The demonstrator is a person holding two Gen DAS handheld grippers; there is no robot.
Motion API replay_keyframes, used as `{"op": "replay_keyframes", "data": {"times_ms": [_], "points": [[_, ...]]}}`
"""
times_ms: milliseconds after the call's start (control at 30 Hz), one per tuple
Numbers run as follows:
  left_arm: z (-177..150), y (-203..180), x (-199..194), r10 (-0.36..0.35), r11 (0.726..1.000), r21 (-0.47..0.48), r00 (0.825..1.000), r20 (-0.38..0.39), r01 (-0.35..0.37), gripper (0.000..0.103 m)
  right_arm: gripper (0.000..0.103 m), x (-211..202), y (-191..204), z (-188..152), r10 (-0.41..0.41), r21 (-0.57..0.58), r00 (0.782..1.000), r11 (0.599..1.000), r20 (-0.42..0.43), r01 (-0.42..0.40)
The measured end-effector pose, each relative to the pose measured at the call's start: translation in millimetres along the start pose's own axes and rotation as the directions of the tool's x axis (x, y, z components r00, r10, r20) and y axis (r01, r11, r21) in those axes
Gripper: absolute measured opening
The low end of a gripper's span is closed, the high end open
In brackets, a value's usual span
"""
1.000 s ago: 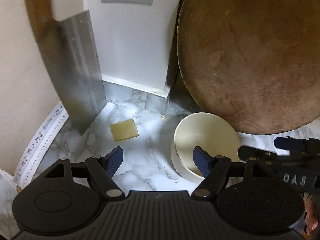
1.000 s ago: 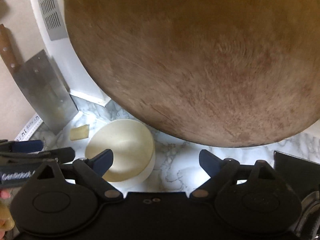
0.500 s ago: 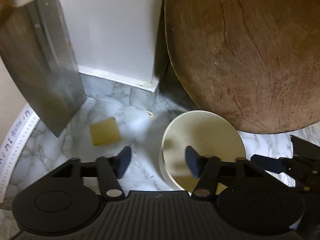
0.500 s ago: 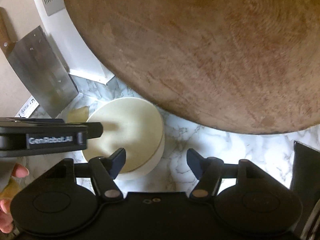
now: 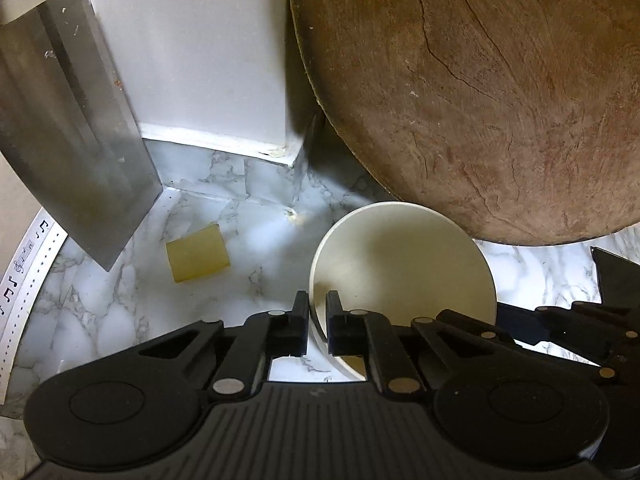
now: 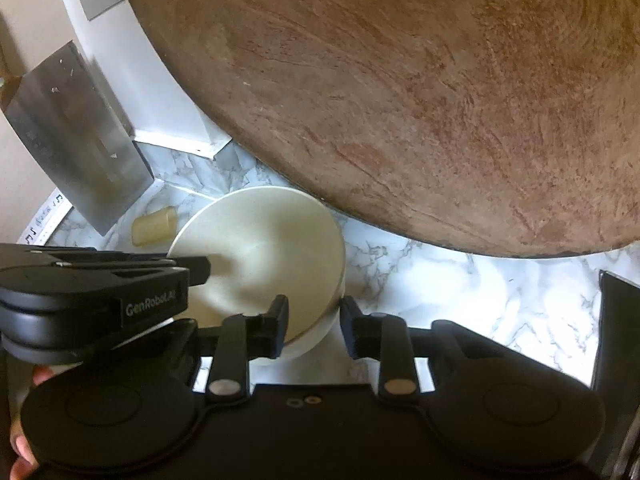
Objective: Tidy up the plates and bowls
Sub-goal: 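Close both grippers on the rim of the cream bowl, then lift the cream bowl with both grippers and carry it over the pink pot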
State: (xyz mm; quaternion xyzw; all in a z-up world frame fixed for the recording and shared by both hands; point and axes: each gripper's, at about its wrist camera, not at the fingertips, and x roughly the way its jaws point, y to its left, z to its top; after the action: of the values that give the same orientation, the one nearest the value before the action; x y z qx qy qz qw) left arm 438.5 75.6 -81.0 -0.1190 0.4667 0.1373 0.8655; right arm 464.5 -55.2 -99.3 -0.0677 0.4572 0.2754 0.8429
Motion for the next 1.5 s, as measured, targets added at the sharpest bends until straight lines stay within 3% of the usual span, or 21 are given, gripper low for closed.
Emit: {"op": "replay_keyframes", "data": {"times_ms": [233, 567, 1500], "points": [[-8.3, 1.8, -8.4, 0.001, 1.000, 0.026, 1.000, -0.002, -0.001, 0.007, 0.018, -5.9, -0.6, 0.6, -0.019, 0.002, 1.000, 1.000, 0.005, 0.019], [-21.5, 11.3, -36.2, 0.006, 1.000, 0.028, 1.000, 0.008, -0.006, 0.007, 0.017, -27.5, 11.3, -5.8, 0.000, -0.022, 1.000, 1.000, 0.014, 0.000], [-105.1, 65.1, -189.3, 0.008, 1.000, -0.007, 0.995, 0.102, -0.008, 0.008, 0.017, -157.4, 104.2, -47.4, 0.058, -0.147, 0.991, 0.988, 0.121, -0.040]]}}
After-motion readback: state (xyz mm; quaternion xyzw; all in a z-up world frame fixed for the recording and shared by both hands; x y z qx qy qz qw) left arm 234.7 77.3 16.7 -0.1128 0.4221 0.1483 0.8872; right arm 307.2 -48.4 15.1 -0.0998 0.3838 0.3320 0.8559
